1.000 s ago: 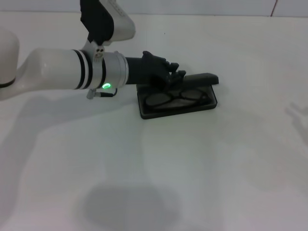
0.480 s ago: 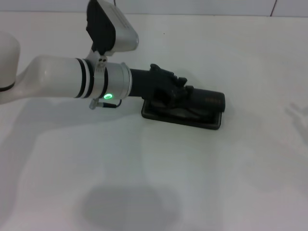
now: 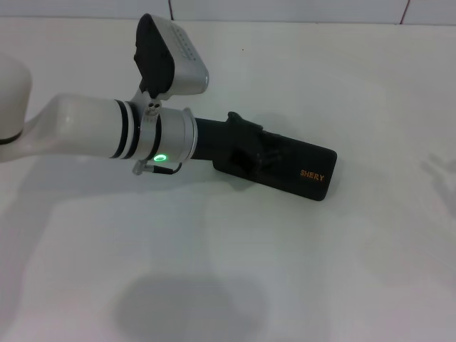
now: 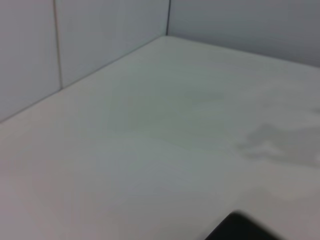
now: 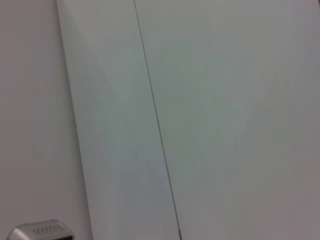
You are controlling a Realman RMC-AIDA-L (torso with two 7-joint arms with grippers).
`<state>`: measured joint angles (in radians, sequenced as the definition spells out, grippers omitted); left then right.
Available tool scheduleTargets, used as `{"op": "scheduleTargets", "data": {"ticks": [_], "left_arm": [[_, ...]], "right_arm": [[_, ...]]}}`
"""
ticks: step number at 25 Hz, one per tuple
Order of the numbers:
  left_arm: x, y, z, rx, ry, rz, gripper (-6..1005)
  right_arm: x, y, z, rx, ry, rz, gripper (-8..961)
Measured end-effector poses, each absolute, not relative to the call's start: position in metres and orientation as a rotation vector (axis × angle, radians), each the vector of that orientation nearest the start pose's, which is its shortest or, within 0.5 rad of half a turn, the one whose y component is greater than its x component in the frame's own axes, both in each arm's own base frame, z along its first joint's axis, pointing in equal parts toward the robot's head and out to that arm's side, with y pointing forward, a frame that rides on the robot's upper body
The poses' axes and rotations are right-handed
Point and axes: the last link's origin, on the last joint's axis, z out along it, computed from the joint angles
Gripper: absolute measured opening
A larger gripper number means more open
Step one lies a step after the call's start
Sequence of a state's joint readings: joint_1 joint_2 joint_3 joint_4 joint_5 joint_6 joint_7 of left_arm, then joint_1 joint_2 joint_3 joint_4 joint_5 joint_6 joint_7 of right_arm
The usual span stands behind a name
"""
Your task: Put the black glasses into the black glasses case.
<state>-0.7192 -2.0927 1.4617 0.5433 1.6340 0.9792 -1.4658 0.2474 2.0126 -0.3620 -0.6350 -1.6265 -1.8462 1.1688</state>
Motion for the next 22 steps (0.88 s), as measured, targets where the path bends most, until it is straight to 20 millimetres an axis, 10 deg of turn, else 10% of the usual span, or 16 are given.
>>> {"op": "scheduleTargets", "data": {"ticks": [11,14,22], "left_arm": [[-0.150,0.329,-0.012,-2.883,-0.260,-0.995,291],[-0.165,0.316,0.026,-2.869,-0.212,-1.143,332],[-0.204,0.312,0.036,-2.947,-0.296,-0.957,443]], "right_arm": [[0.316,0.249,0.098,-2.243,0.429,1.128,152],[0.302,0.256,0.086,-2.368,0.386,1.130,162],[0.231,0.292,0.030,-2.834,0.258,1.140,340]]}}
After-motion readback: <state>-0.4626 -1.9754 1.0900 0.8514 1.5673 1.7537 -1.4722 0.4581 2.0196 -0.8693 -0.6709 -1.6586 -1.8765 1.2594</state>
